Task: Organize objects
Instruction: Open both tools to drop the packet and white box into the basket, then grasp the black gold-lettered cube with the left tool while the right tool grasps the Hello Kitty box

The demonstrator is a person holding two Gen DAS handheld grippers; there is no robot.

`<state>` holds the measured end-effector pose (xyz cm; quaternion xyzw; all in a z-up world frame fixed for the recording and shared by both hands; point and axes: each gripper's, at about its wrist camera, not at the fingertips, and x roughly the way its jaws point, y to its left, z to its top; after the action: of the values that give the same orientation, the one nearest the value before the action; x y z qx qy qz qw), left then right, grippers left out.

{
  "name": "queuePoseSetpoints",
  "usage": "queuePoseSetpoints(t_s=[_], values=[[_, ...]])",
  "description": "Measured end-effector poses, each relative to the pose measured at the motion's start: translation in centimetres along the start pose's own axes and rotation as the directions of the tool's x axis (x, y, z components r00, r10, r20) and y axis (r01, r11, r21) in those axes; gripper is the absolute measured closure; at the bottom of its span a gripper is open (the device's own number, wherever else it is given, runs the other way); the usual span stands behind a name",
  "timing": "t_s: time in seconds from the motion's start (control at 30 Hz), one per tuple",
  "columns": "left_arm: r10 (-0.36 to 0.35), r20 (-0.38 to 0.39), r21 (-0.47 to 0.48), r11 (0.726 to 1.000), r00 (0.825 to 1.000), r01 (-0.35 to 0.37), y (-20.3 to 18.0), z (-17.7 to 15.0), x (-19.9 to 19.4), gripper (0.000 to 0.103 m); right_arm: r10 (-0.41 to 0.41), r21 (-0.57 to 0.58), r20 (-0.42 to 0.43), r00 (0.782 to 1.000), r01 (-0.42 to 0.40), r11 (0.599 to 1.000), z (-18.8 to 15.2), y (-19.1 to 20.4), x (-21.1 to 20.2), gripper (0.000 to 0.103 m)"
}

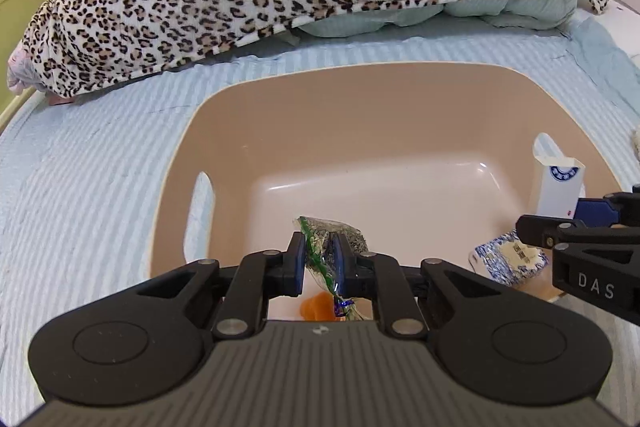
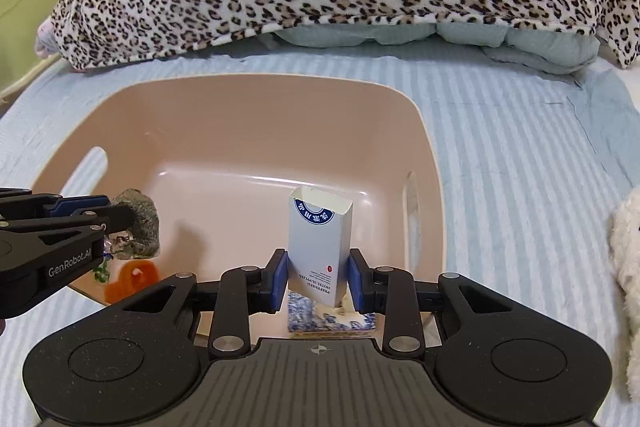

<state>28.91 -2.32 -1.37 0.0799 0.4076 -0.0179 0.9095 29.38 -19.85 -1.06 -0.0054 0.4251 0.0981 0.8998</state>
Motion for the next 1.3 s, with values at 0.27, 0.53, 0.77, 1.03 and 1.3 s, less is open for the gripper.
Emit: queuePoseSetpoints(t_s=[0.27,0.53,0.77,1.03,1.3], values=[[-0.018,0.071,-0.017,1.0,0.997,0.02,0.5,-0.6,-4.2,0.031,0.051,0.01,0.073,0.996,-0.052,0.999,-0.3,-0.4,-3.9,0.032],[-0.026,0.105,-0.026,0.999,0.994,0.029,1.5,-2.2,-8.9,0.016,0.089,0.027,0.119,0.989,-0.093,0.995,-1.5,0.1,-8.7,0.009],[-0.029,0.076,-0.022,0.999,0.997,0.031,1.9,-4.8,-10.4,0.014,0.098,-0.009,0.082,0.992,-0.097,0.995,-3.9,0.8,-10.3,0.001],[-0.061,-0.003,-0.008,0.998,0.998,0.061,1.3,-8.3,-9.9,0.014,0.089,-0.031,-0.029,0.996,-0.09,0.995,-7.4,0.9,-9.0,0.0],[-0.119,-0.114,-0.002,0.993,0.986,0.12,0.3,-10.8,-7.1,0.014,0.066,-0.023,-0.105,0.992,-0.069,0.997,-9.6,0.2,-7.1,0.0]])
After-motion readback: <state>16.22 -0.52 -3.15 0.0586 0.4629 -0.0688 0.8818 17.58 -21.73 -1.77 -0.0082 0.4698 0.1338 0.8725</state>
